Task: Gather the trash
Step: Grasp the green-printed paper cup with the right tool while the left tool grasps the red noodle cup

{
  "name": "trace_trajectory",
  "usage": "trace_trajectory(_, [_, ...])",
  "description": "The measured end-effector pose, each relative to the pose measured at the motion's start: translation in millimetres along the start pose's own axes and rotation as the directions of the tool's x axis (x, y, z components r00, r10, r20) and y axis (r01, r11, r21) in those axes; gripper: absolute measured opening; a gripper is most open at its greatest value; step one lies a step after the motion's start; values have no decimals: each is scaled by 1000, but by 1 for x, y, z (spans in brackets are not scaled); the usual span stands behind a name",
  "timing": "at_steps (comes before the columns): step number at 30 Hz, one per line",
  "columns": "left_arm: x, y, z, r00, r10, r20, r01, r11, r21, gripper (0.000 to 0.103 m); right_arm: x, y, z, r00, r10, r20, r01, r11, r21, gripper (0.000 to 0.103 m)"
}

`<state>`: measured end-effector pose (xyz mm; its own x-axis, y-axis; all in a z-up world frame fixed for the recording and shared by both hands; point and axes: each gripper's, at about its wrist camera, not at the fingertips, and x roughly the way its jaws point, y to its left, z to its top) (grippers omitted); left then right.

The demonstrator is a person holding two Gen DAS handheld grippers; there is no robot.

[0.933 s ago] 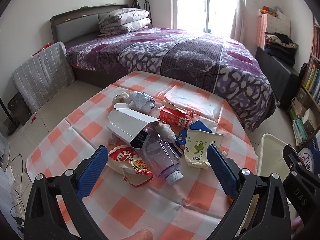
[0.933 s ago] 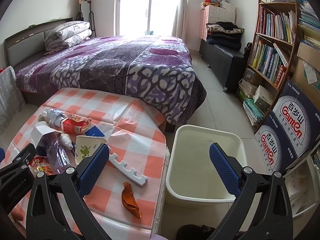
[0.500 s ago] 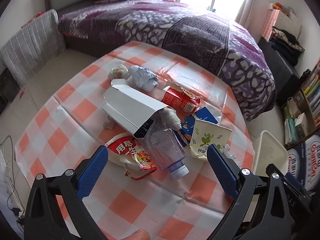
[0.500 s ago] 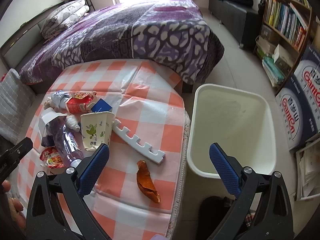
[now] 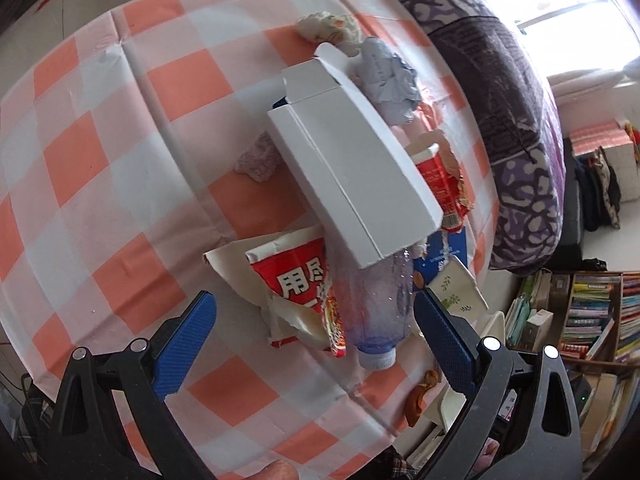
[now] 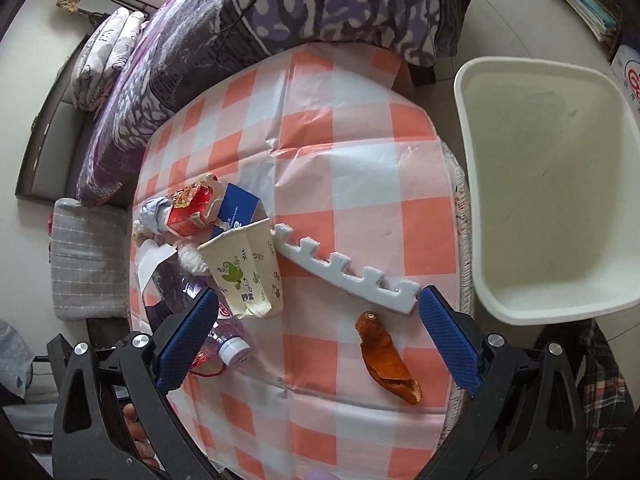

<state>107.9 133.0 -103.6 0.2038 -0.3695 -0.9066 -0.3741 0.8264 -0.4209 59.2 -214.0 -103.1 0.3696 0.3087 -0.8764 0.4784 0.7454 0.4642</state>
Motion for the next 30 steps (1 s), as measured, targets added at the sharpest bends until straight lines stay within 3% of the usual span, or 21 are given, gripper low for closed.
trace_trajectory(4, [15, 1, 8, 1000, 6, -12, -6, 1000, -8, 96, 7, 11, 5, 999, -39, 38, 40, 998, -42, 96])
trace_trajectory(10, [42, 4, 0, 996, 30, -88, -34, 999, -35, 93, 16, 19, 18, 998, -26, 65, 29, 998, -55, 96])
trace_trajectory(13, [47, 8, -3, 994, -8, -109, 2, 999, -50, 79, 29, 21, 20, 998, -32, 49, 34, 998, -52, 96])
trace_trajectory(15, [45, 7, -2, 994, -10, -107, 7, 999, -31, 61, 35, 24, 19, 999, -21, 47, 24, 998, -61, 96])
trace_trajectory(18, [41, 7, -4, 995, -12, -103, 11, 1000, -4, 41, 43, 31, 17, 999, 11, 38, -8, 997, -75, 96])
trace_trajectory(20, [36, 6, -7, 994, -21, -104, 23, 1000, 20, 36, 48, 37, 16, 999, 26, 37, -23, 996, -84, 93])
trace_trajectory(23, [23, 0, -12, 998, -15, -69, 21, 997, 78, 34, 58, 43, 13, 998, 56, 15, -54, 994, -91, 82])
trace_trajectory(26, [7, -5, -16, 999, -23, -34, 28, 991, 131, 33, 69, 46, 8, 997, 75, -17, -76, 993, -91, 64])
trace_trajectory(28, [-1, -8, -19, 999, -32, -17, 34, 987, 158, 33, 76, 49, 4, 997, 71, -35, -75, 992, -100, 42])
trace_trajectory(29, [-6, -10, -20, 1000, -31, -4, 31, 985, 170, 33, 78, 51, 2, 998, 50, -35, -54, 992, -112, 25])
trace_trajectory(30, [-9, -11, -21, 999, -32, 10, 29, 983, 181, 33, 80, 53, 0, 999, 35, -39, -40, 991, -125, 25])
